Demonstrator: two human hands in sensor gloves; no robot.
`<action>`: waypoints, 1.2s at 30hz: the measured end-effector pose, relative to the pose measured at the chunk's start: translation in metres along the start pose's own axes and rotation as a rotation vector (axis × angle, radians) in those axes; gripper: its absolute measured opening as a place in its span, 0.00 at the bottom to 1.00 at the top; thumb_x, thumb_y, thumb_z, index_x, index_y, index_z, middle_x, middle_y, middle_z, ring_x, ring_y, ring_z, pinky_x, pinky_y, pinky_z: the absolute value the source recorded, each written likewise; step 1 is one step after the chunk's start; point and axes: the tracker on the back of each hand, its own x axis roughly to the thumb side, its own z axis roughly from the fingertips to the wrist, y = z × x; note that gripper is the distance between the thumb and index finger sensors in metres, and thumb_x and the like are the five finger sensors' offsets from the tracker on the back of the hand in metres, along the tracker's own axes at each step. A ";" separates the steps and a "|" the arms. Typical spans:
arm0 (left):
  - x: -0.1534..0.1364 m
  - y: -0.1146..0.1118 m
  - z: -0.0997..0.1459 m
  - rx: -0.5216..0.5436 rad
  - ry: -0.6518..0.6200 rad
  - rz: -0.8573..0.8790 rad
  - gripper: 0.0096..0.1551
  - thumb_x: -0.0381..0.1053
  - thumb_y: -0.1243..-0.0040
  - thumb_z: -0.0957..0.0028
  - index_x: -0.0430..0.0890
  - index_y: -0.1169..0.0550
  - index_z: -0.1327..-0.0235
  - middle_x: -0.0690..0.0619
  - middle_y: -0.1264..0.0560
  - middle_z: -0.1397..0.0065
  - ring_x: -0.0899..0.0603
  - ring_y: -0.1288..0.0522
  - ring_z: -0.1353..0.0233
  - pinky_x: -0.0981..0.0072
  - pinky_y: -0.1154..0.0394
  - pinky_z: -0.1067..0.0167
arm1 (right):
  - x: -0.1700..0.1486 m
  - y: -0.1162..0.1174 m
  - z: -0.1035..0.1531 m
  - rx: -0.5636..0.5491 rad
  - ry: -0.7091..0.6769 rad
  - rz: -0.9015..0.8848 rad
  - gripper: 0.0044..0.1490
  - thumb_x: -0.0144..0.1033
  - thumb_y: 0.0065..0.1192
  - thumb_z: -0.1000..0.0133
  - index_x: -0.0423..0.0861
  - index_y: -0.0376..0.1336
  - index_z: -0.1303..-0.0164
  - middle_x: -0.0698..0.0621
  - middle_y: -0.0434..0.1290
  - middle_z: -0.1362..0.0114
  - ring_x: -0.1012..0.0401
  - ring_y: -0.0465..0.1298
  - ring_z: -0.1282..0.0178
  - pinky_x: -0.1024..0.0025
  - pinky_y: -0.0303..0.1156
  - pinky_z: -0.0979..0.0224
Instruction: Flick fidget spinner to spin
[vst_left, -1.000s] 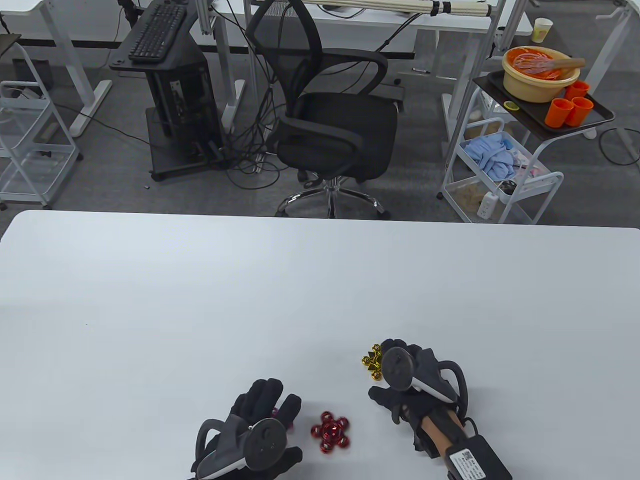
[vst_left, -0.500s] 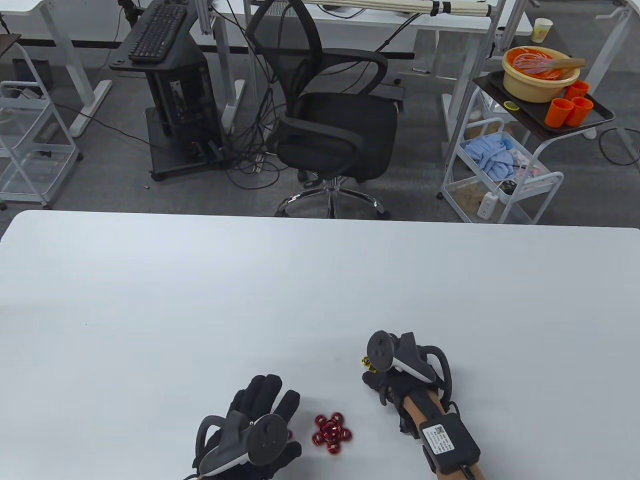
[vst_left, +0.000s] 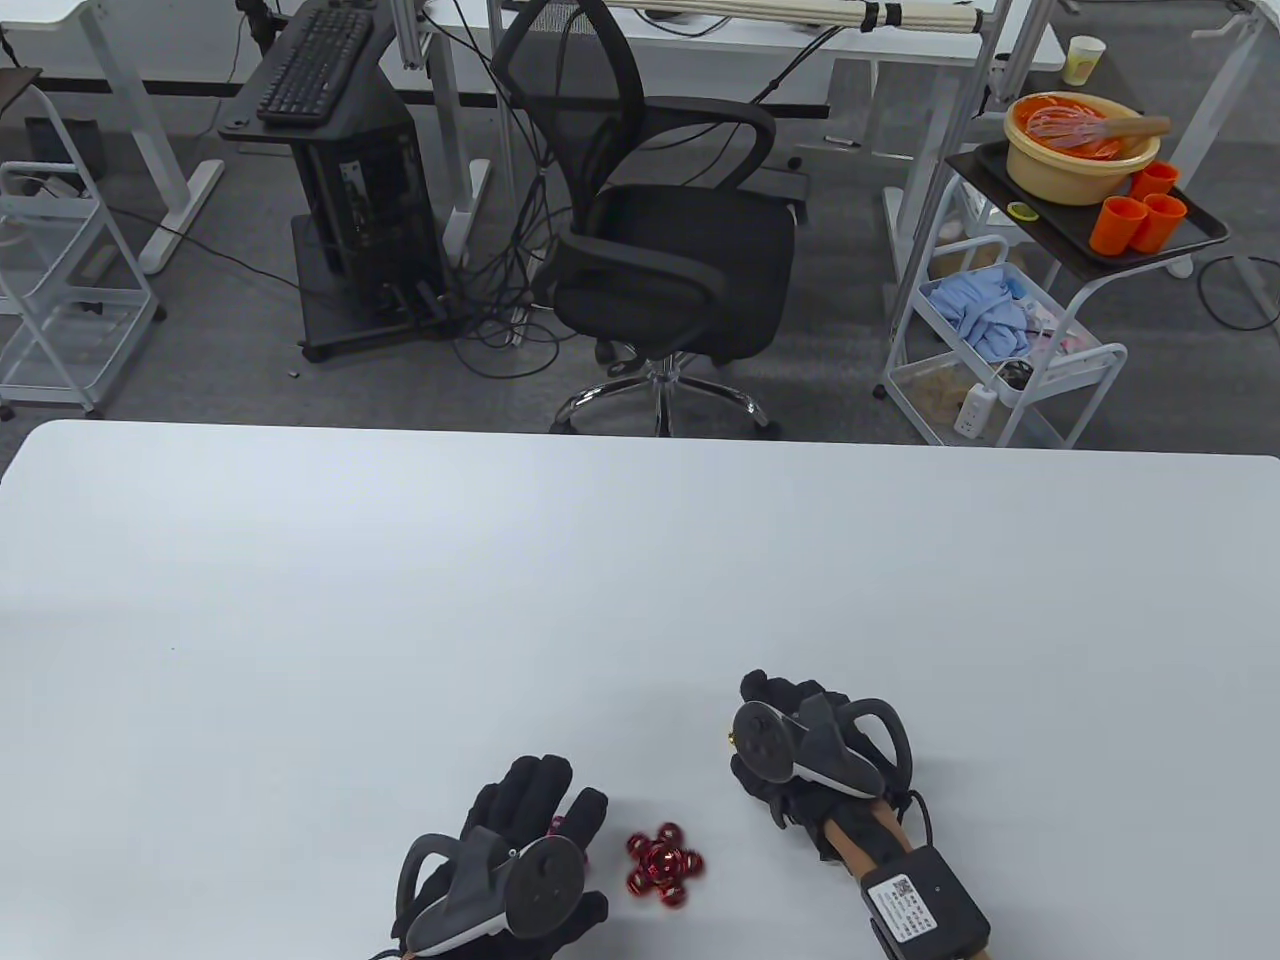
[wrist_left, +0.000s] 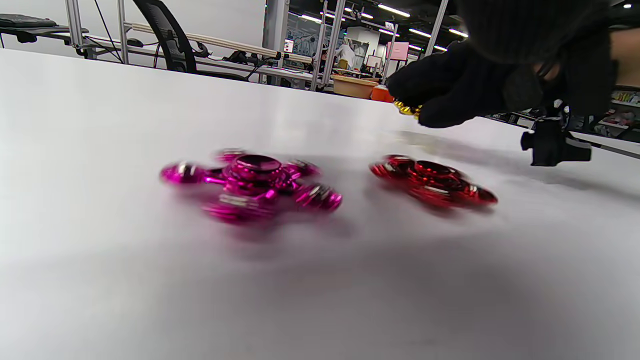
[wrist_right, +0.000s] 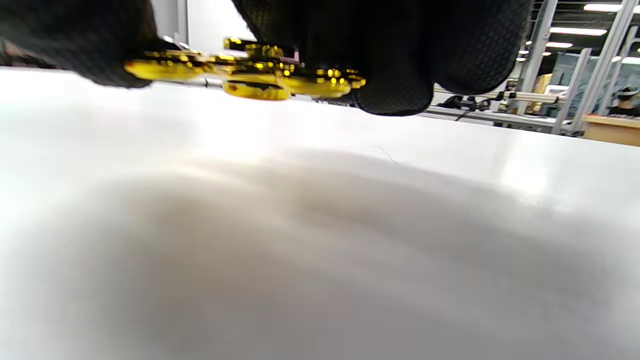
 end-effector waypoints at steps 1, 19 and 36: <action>0.000 0.000 0.000 -0.002 0.000 0.000 0.48 0.69 0.47 0.58 0.53 0.50 0.30 0.41 0.64 0.20 0.31 0.60 0.20 0.34 0.54 0.26 | 0.001 -0.002 0.006 -0.006 -0.016 -0.008 0.51 0.59 0.63 0.54 0.40 0.52 0.29 0.38 0.65 0.27 0.38 0.71 0.33 0.39 0.68 0.30; 0.003 -0.001 -0.002 -0.030 0.002 -0.011 0.48 0.69 0.47 0.58 0.53 0.49 0.30 0.40 0.63 0.20 0.31 0.60 0.20 0.34 0.53 0.26 | 0.034 0.022 0.073 0.082 -0.224 0.070 0.51 0.58 0.63 0.53 0.41 0.50 0.29 0.39 0.63 0.25 0.38 0.69 0.30 0.39 0.67 0.28; 0.006 -0.004 -0.003 -0.066 0.002 -0.027 0.47 0.69 0.48 0.58 0.53 0.49 0.30 0.40 0.62 0.20 0.31 0.59 0.21 0.34 0.53 0.26 | 0.040 0.024 0.076 0.132 -0.255 0.105 0.51 0.58 0.60 0.51 0.42 0.47 0.27 0.40 0.59 0.22 0.39 0.65 0.25 0.38 0.63 0.25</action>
